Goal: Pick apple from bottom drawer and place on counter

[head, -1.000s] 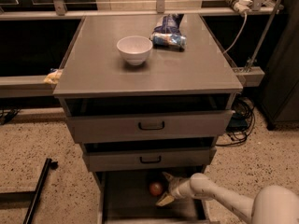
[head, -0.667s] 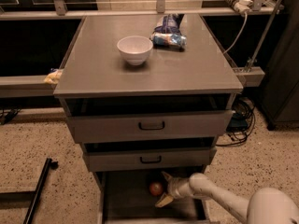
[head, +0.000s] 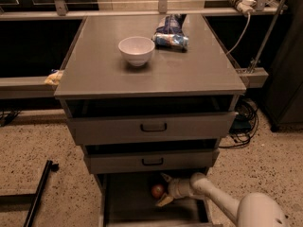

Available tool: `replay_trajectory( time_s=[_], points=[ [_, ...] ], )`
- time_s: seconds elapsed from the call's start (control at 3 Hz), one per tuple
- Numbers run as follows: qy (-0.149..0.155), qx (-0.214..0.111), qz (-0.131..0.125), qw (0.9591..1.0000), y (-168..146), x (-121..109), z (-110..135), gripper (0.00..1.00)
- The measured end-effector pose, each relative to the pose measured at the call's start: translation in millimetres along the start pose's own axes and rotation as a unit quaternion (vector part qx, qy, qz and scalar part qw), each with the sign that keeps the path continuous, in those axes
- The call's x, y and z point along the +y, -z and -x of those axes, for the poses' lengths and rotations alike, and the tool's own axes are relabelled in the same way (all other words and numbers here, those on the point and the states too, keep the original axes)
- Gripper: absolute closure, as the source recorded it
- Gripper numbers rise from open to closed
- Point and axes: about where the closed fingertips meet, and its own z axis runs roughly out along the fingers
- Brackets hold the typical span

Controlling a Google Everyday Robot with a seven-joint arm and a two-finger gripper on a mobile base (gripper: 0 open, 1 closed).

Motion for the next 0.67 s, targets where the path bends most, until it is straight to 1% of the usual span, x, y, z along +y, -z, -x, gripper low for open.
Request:
replay_trajectory(
  time_s=[0.33,0.67],
  points=[
    [0.000,-0.004,0.004,1.0000,-11.5,-6.3,-11.6,0.17],
    [-0.003,-0.006,0.003,1.0000,-17.7,-8.5,-18.4,0.36]
  ],
)
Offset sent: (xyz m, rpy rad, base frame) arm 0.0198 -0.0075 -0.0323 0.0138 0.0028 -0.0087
